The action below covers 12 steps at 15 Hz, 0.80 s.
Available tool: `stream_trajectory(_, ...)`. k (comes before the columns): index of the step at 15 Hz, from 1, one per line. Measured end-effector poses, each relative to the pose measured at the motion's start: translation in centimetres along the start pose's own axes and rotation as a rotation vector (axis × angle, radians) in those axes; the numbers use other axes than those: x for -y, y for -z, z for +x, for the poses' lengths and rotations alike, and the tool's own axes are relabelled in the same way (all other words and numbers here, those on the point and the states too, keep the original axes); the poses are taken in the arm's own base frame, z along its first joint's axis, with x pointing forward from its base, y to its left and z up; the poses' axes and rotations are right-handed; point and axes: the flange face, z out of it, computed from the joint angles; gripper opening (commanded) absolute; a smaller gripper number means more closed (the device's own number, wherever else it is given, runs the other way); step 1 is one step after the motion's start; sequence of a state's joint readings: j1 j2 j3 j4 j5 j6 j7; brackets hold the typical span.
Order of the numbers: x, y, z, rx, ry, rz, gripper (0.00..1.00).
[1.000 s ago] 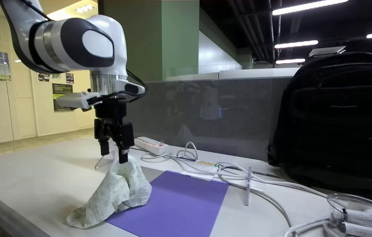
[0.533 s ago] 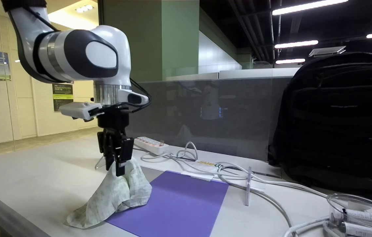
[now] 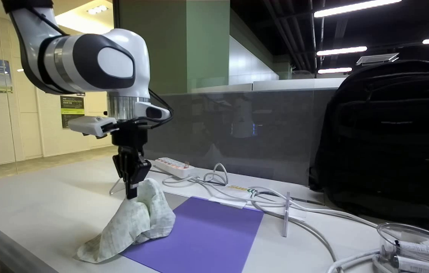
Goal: Pick up the towel from the table and put it on the glass screen.
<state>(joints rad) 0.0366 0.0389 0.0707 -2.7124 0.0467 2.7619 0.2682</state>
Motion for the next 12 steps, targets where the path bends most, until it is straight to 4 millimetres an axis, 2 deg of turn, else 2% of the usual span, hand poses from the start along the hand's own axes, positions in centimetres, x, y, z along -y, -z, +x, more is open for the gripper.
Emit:
stream_trajectory(3, 0.8, 2.1, 0.8, 0.005, 0.014, 0.007, 0.0)
stream_trajectory(5, 1.5, 5.0, 1.8, 0.001, 0.03, 0.008, 0.0)
stream_trajectory(12, 2.9, 19.8, 4.9, -0.049, 0.153, 0.043, 0.01)
